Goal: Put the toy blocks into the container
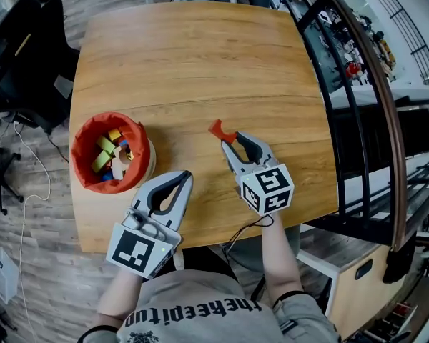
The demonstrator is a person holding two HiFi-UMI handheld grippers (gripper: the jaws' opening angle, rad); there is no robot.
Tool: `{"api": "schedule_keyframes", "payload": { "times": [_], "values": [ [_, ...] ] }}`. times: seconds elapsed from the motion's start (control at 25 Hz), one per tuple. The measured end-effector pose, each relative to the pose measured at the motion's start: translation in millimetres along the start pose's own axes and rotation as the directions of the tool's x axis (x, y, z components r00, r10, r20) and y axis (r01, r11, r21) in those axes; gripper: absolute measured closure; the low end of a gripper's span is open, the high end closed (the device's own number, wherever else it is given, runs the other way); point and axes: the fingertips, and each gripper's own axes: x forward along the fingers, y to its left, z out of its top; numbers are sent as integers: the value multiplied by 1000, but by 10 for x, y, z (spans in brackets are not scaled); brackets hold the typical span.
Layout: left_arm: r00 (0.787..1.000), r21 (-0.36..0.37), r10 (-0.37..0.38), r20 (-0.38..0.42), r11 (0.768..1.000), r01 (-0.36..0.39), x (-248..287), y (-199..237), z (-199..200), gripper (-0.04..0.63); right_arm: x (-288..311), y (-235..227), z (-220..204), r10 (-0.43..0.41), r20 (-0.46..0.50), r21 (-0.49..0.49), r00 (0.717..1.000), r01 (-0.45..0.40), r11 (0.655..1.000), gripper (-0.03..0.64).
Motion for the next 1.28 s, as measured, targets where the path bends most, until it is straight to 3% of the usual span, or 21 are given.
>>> {"api": "schedule_keyframes", "payload": {
  "times": [0.76, 1.28],
  "values": [
    [989, 9, 119, 92, 993, -120, -993, 508, 166, 581, 103, 1199, 699, 125, 105, -106, 987, -114, 988, 468],
    [958, -10, 245, 147, 969, -247, -1570, 803, 197, 581, 331, 1948, 970, 264, 115, -196, 958, -239, 951, 466]
  ]
}}
